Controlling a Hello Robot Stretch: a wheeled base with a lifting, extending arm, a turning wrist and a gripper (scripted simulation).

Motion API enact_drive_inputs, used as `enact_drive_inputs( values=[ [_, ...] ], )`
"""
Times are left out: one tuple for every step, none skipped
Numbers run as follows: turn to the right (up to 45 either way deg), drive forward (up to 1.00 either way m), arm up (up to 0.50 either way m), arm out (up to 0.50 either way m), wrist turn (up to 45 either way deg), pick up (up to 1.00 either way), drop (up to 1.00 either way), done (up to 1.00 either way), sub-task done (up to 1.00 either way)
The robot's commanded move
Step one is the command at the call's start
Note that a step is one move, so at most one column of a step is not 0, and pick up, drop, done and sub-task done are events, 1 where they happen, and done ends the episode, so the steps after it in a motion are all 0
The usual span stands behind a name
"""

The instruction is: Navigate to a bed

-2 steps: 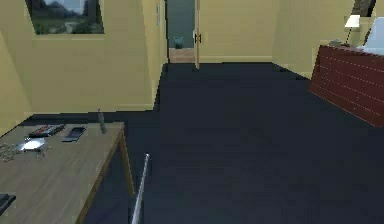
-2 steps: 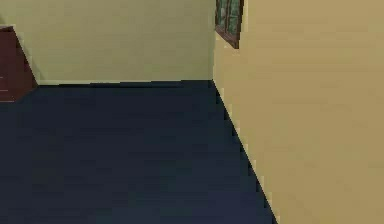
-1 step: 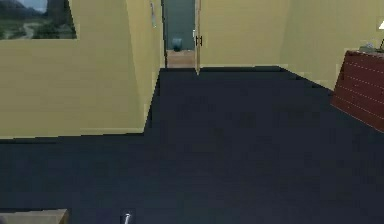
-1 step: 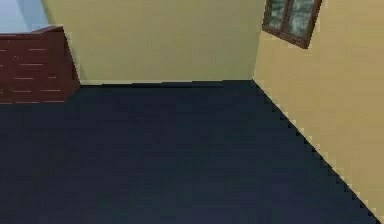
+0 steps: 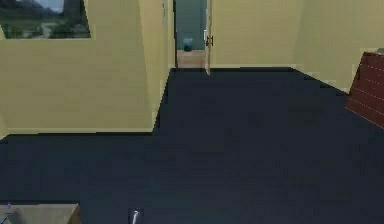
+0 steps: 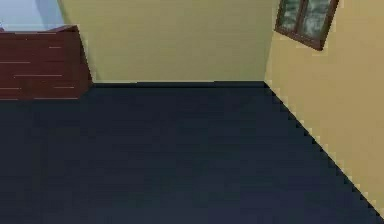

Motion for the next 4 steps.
enact_drive_inputs(
  values=[
    [45.0, 0.00, 0.00, 0.00, 0.0, 0.00, 0.00, 0.00, 0.00],
    [45.0, 0.00, 0.00, 0.00, 0.0, 0.00, 0.00, 0.00, 0.00],
    [15.0, 0.00, 0.00, 0.00, 0.0, 0.00, 0.00, 0.00, 0.00],
    [0.0, 0.10, 0.00, 0.00, 0.0, 0.00, 0.00, 0.00, 0.00]
  ],
)
